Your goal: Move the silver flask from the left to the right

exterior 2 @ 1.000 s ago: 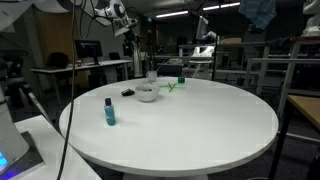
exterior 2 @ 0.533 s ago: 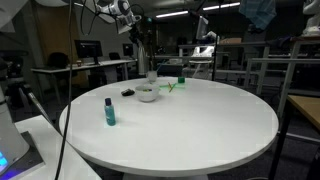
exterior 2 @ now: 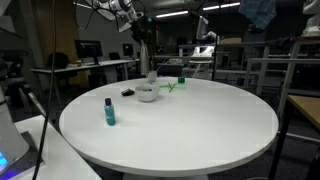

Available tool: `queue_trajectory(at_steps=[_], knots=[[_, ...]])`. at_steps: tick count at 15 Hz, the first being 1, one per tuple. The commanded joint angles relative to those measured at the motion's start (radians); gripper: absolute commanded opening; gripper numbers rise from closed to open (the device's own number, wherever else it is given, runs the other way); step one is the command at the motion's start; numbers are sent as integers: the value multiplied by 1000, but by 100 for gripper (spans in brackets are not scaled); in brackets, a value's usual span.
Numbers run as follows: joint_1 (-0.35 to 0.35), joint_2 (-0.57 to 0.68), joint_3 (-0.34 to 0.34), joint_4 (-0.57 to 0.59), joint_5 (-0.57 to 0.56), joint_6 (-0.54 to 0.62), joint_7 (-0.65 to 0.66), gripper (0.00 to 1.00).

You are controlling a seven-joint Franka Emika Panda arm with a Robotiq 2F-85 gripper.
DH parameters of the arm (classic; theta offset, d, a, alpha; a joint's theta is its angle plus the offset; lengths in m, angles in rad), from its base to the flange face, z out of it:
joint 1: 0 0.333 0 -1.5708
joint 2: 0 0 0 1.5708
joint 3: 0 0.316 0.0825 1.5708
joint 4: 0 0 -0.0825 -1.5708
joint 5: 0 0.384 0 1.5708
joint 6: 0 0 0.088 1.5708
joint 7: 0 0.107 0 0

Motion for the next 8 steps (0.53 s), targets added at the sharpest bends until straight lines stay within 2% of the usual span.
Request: queue_trajectory(at_steps=[1, 8], knots=[[8, -143, -64, -193, 8, 66, 73, 23], [-12, -288, -142, -393, -37, 106, 186, 23]])
